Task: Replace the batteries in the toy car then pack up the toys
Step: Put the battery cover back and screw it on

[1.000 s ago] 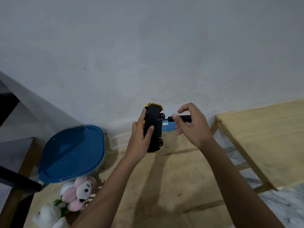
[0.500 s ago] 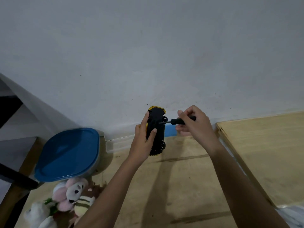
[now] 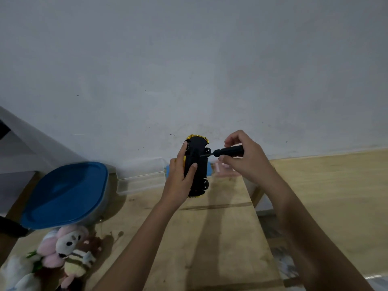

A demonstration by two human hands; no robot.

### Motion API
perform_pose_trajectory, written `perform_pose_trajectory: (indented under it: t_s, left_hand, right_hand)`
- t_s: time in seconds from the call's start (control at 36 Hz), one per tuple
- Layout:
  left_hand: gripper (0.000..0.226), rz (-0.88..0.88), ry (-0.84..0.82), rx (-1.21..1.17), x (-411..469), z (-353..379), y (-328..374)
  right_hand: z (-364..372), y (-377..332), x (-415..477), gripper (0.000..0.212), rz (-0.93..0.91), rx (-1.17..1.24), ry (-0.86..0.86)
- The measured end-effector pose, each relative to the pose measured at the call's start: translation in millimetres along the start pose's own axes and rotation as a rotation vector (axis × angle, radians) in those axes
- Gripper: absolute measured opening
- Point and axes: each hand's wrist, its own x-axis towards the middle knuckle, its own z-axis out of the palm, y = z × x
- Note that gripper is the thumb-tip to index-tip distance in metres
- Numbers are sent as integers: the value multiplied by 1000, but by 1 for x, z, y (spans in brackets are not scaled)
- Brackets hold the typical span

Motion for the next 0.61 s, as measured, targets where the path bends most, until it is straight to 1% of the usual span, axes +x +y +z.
perform_pose_trajectory:
  t_s: [0.22, 0.33, 0.44, 0.61]
  left_hand:
    - [59, -18, 29, -1, -3, 24, -5]
    - [59, -35, 24, 2, -6, 33, -7]
    - [59, -36, 35, 1, -4, 40, -10]
    - [58, -39, 43, -20, 1, 48, -9]
  right_hand:
    - [-8, 27, 3, 14, -104, -78, 41]
    - [-11, 39, 3, 12, -90, -82, 35]
    - [-14, 45, 3, 9, -115, -96, 39]
    - [-17, 55, 4, 15, -62, -81, 26]
